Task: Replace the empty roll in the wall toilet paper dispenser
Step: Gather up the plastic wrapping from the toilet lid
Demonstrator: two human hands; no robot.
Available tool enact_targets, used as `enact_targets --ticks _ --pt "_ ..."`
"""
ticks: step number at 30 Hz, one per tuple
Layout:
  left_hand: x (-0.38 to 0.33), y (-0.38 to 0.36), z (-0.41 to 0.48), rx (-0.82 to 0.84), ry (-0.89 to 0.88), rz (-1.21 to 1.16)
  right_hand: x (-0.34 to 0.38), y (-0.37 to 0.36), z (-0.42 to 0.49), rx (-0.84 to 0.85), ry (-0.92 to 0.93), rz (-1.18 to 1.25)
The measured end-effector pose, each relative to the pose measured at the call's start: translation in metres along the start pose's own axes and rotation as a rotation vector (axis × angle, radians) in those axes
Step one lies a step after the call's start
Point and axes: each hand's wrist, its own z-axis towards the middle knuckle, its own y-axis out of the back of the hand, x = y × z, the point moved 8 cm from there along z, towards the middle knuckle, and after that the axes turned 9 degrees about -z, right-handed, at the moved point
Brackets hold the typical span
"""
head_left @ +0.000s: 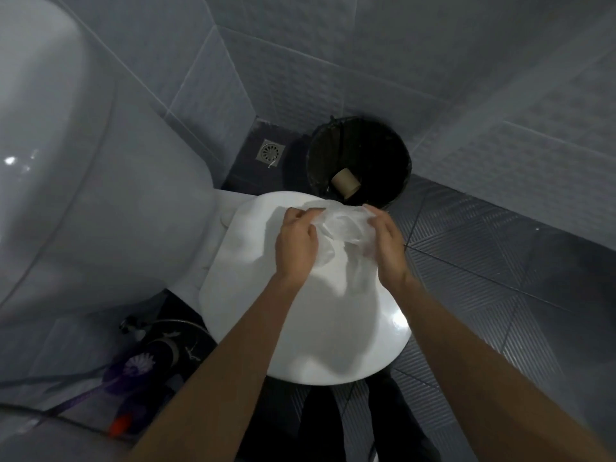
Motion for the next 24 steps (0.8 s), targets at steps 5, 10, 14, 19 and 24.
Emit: enact_targets --ticks 5,10,14,19,24 --pt "-0.005 -0.022 -0.016 0.225 -0.117 -0.134 0.002 -0.005 0.004 0.102 -0.076 0.114" --pt "0.028 0.000 -0.018 0.121 -0.041 -0.381 -0.009 0.025 0.026 -0.104 -0.161 -0.071" --pt "0.046 0.009 0.013 0.009 0.035 -0.185 0.026 0.026 0.032 -0.253 0.076 -0.596" --pt "0.031 0.003 0.046 -0.014 -0.204 0.168 0.058 -0.012 0.024 -0.429 0.805 -1.246" --pt "0.042 -0.019 0.069 0.081 -0.252 0.365 0.020 -0.040 0.023 -0.137 1.014 -1.529"
